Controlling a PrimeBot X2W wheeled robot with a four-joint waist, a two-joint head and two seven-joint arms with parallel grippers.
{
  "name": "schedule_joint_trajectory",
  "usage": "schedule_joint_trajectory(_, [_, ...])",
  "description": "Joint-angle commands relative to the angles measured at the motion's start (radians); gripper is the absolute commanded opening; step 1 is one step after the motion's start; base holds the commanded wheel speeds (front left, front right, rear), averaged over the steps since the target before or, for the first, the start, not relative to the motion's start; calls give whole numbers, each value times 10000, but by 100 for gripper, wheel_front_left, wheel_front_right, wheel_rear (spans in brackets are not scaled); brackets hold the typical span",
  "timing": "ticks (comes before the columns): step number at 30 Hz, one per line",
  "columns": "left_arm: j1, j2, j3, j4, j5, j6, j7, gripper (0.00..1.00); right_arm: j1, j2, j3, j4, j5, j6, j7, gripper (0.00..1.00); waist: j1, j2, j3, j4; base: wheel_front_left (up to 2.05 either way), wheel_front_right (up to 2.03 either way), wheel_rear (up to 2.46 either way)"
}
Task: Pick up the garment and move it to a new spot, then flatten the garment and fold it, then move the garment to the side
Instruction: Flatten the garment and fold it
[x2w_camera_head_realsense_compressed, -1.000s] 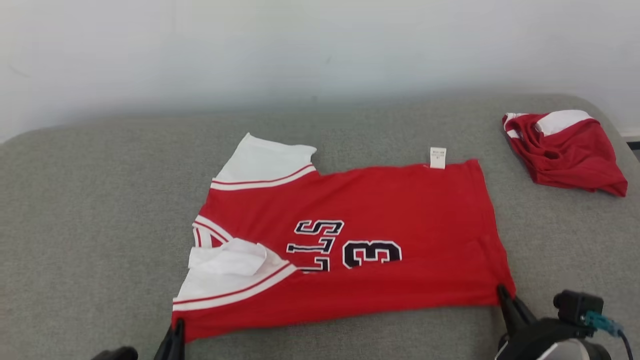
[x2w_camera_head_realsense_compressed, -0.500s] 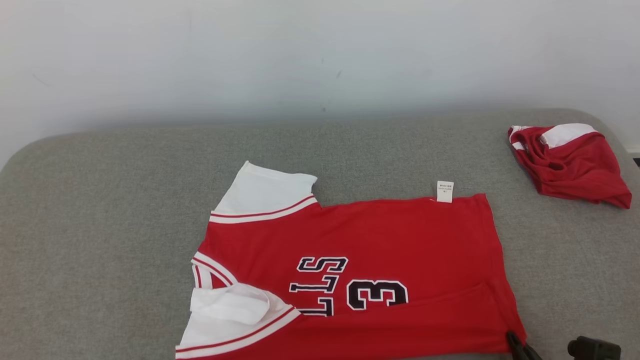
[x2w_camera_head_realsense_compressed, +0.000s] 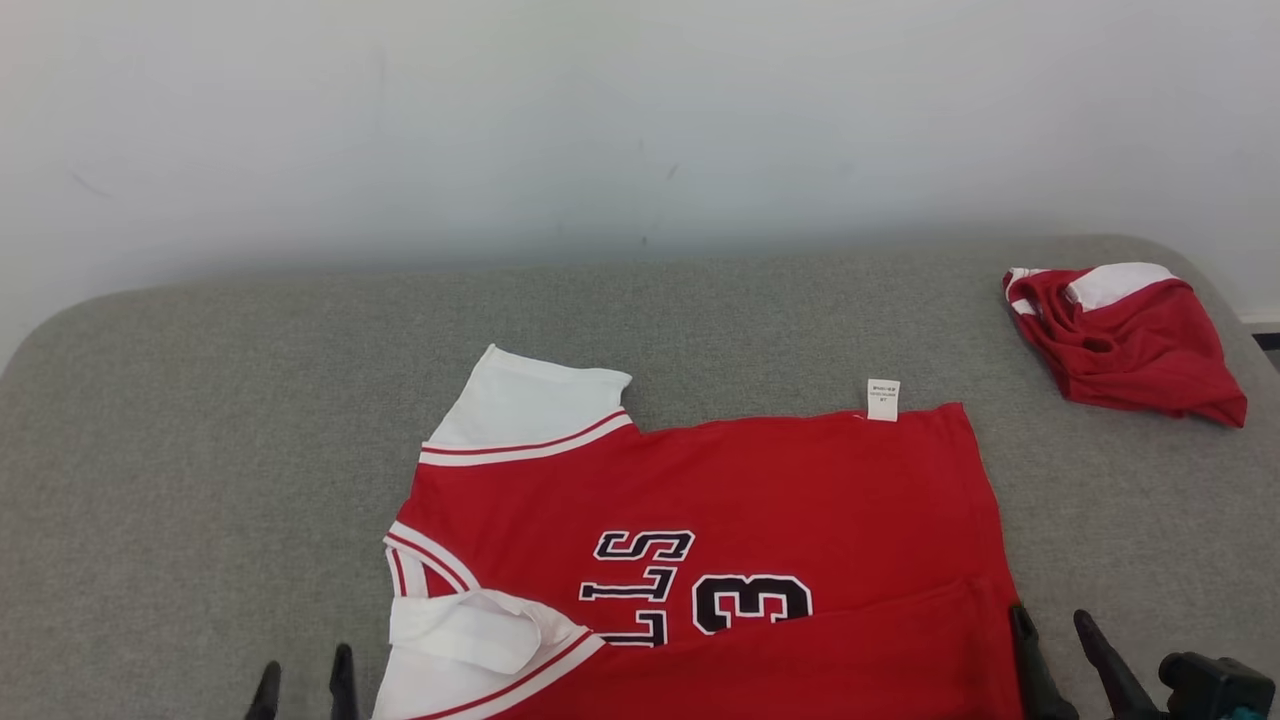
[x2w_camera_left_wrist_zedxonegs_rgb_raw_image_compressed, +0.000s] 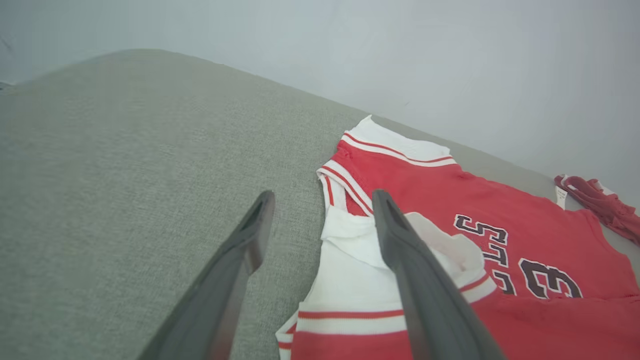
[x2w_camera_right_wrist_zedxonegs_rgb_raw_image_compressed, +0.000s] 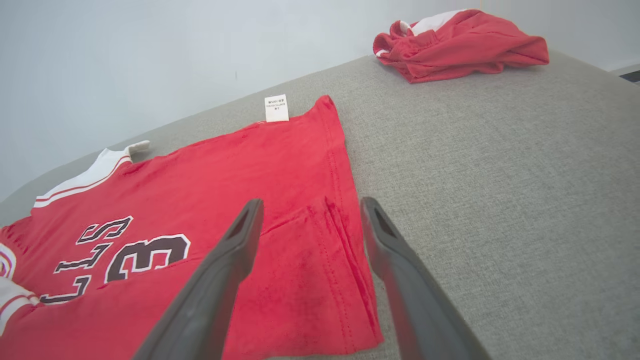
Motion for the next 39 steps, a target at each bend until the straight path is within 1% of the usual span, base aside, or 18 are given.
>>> schedule_joint_trajectory(1, [7, -98, 301, -203, 362, -99, -27, 100, -83, 67, -12, -107, -133, -27, -161, 100, 0, 0, -11, -10, 0, 0, 0])
schedule_joint_trajectory(2, [-47, -262, 672, -442, 729, -181, -28, 100, -167, 108, 48, -230, -221, -27, -384, 100, 0, 0, -15, -25, 0, 0, 0])
schedule_joint_trajectory(3, [-73, -298, 858, -547, 951, -239, -28, 100, -211, 110, 96, -293, -275, -27, -507, 100, 0, 0, -14, -44, 0, 0, 0])
schedule_joint_trajectory(4, [-73, -298, 858, -547, 951, -239, -28, 100, -211, 110, 96, -293, -275, -27, -507, 100, 0, 0, -14, -44, 0, 0, 0])
schedule_joint_trajectory(10, [-175, -455, 1584, -861, 2262, -512, -28, 100, -382, 155, 508, -530, -752, -27, -1483, 100, 0, 0, -8, -191, 0, 0, 0])
schedule_joint_trajectory(16, [-107, -543, 1920, -918, 3280, -723, -29, 100, -559, 192, 917, -237, -1283, -27, -2021, 100, 0, 0, -18, -347, 0, 0, 0])
schedule_joint_trajectory(20, [17, -604, 2151, -926, 3710, -806, -29, 100, -734, 225, 1157, -34, -1588, -27, -2208, 100, 0, 0, 13, -472, 0, 0, 0])
schedule_joint_trajectory(24, [122, -747, 2376, -913, 3976, -844, -29, 100, -943, 208, 1309, 174, -1779, -27, -2283, 100, 0, 0, 110, -544, 0, 0, 0])
schedule_joint_trajectory(32, [256, -1047, 2752, -896, 4130, -1015, -29, 100, -1245, 288, 1212, 283, -1824, -27, -2288, 100, 0, 0, 294, -604, 0, 0, 0])
schedule_joint_trajectory(39, [-180, -1100, 3003, -810, 4223, -1103, -30, 100, -1692, 281, 1174, 720, -1861, -27, -2291, 100, 0, 0, 472, -780, 0, 0, 0])
